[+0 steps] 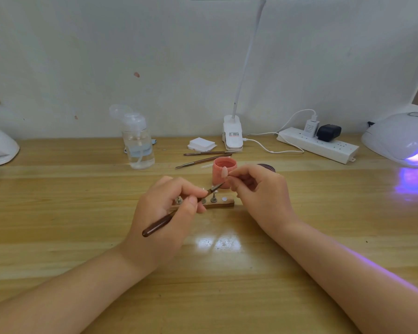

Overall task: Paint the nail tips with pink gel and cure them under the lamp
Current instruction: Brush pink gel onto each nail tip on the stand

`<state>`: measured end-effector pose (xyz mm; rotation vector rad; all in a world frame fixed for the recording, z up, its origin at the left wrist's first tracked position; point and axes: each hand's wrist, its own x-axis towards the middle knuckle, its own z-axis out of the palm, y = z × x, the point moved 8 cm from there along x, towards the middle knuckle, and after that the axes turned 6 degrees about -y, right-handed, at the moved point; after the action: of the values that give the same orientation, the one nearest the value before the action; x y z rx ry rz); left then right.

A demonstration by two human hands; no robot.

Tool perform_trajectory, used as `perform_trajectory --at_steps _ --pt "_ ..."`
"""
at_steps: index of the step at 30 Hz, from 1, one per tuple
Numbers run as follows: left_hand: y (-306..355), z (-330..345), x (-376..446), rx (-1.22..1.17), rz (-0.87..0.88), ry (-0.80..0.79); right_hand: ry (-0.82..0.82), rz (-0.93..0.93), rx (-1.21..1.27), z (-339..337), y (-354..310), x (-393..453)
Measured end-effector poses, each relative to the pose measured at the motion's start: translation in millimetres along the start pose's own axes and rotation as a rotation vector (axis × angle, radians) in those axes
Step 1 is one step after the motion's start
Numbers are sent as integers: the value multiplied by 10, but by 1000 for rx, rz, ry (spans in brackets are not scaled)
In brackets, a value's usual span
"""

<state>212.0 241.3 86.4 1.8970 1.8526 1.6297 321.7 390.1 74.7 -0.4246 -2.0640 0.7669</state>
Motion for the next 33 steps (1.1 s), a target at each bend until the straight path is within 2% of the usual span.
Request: perform_trajectory --at_steps 3,6,14,17,24,28,33 --pt "-24 -8 15 -42 -33 30 4 4 11 0 -2 -1" --pt "-106 47 27 -99 -103 -6 -1 30 55 11 11 -6" --pt "-90 4 6 -249 -65 28 16 112 157 11 87 -2" --pt "-119 46 21 -295 -116 21 8 126 172 28 101 0" --pt "-105 27 9 -269 -76 -2 -16 153 190 41 103 -5" --pt "-167 18 21 -288 -134 43 -11 160 203 38 112 -7" --pt "-175 45 19 -287 -138 -3 -35 165 250 56 121 -6"
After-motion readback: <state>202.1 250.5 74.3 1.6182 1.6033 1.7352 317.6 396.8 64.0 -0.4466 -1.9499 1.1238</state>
